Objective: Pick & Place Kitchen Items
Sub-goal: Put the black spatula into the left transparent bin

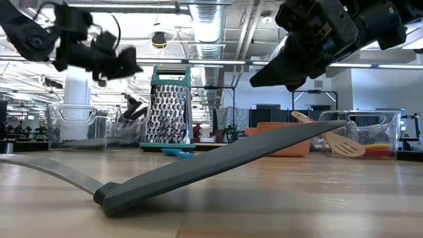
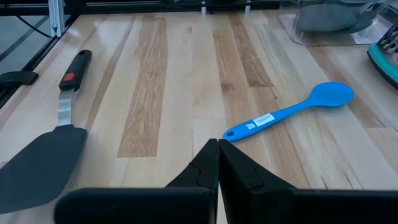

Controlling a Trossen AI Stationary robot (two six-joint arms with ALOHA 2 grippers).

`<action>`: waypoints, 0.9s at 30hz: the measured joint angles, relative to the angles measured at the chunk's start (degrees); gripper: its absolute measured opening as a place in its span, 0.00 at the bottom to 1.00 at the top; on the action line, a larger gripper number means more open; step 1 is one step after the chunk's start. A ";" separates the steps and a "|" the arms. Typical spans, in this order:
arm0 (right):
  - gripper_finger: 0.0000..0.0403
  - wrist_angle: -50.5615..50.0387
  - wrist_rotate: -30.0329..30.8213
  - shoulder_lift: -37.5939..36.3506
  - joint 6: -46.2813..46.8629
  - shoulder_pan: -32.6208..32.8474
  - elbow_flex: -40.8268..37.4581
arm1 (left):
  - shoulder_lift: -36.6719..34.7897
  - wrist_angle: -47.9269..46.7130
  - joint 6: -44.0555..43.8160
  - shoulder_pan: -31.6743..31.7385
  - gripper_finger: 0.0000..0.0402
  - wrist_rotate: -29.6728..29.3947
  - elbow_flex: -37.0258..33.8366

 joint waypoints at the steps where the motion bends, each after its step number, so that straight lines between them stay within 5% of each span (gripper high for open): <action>1: 0.00 0.02 0.00 0.00 0.00 0.00 0.00 | -1.66 -0.04 0.00 -0.86 0.48 2.24 0.00; 6: 0.00 0.18 0.00 0.00 0.02 0.00 0.00 | -8.32 -0.04 -1.52 -7.75 0.31 11.19 0.00; 13: 0.00 3.23 0.00 0.00 0.01 0.09 0.00 | -11.67 -0.38 -2.21 -23.19 0.03 11.74 0.00; 27: 0.00 4.37 0.01 0.00 4.04 0.11 0.00 | -4.85 -9.64 0.13 -53.12 0.00 -5.85 2.95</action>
